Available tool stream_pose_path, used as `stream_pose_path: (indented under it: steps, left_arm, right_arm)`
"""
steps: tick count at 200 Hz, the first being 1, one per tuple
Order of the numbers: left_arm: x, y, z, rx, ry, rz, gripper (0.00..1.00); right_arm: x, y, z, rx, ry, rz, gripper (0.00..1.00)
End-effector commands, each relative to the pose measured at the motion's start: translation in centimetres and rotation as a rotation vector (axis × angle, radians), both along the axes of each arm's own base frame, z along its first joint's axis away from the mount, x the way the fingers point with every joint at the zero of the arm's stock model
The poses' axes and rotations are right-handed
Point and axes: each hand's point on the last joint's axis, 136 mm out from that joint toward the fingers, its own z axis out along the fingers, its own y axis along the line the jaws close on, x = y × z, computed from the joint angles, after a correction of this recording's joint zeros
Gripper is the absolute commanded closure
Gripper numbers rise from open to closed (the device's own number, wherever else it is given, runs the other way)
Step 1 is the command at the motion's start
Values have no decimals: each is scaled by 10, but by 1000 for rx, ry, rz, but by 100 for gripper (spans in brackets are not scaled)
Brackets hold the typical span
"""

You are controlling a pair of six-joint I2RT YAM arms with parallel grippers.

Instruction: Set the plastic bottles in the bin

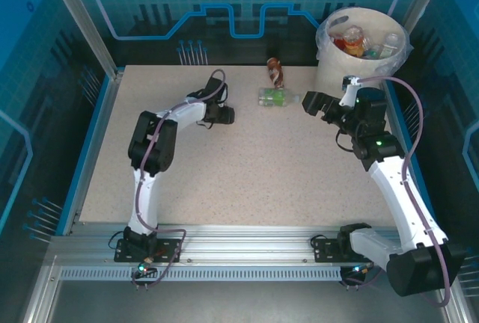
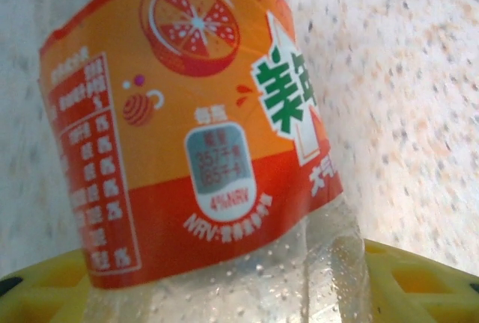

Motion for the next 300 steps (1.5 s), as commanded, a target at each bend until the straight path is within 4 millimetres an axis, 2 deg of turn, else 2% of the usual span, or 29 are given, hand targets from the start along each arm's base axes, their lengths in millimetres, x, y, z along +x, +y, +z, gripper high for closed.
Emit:
stream_pose_path:
  steps: [1, 20, 52, 87, 121, 144, 176, 199, 253, 280, 300]
  left_arm:
    - [-16, -26, 46, -181, -119, 45, 55]
    - [-49, -32, 60, -254, -168, 70, 56]
    - [-108, -41, 83, -397, -214, 54, 57]
    - [-160, -66, 128, -546, -284, -147, 58]
    - [-194, -94, 182, -734, -342, -398, 58]
    - [-201, -106, 208, -827, -384, -484, 58]
    - [-207, -123, 227, -956, -373, -587, 58]
    - [-210, -131, 235, -1045, -371, -631, 58]
    - [-200, -135, 226, -1081, -356, -601, 57]
    - [-199, -137, 224, -1085, -349, -601, 57]
    - [-198, -137, 222, -1086, -343, -598, 57]
  right_arm:
    - [10, 9, -8, 127, 11, -36, 0]
    - [12, 23, -20, 175, 37, -15, 0]
    - [11, 59, -31, 198, 51, 74, 0]
    - [17, 88, -38, 241, 73, 114, 1]
    - [18, 125, -22, 262, 53, 288, 1]
    - [13, 148, -13, 241, 58, 401, 2]
    - [2, 169, -5, 223, 38, 514, 2]
    - [4, 173, -15, 204, 122, 500, 2]
    - [-3, 179, -38, 128, 336, 530, 10]
    - [-6, 191, -41, 181, 375, 590, 10]
    - [-5, 199, -38, 230, 376, 624, 16]
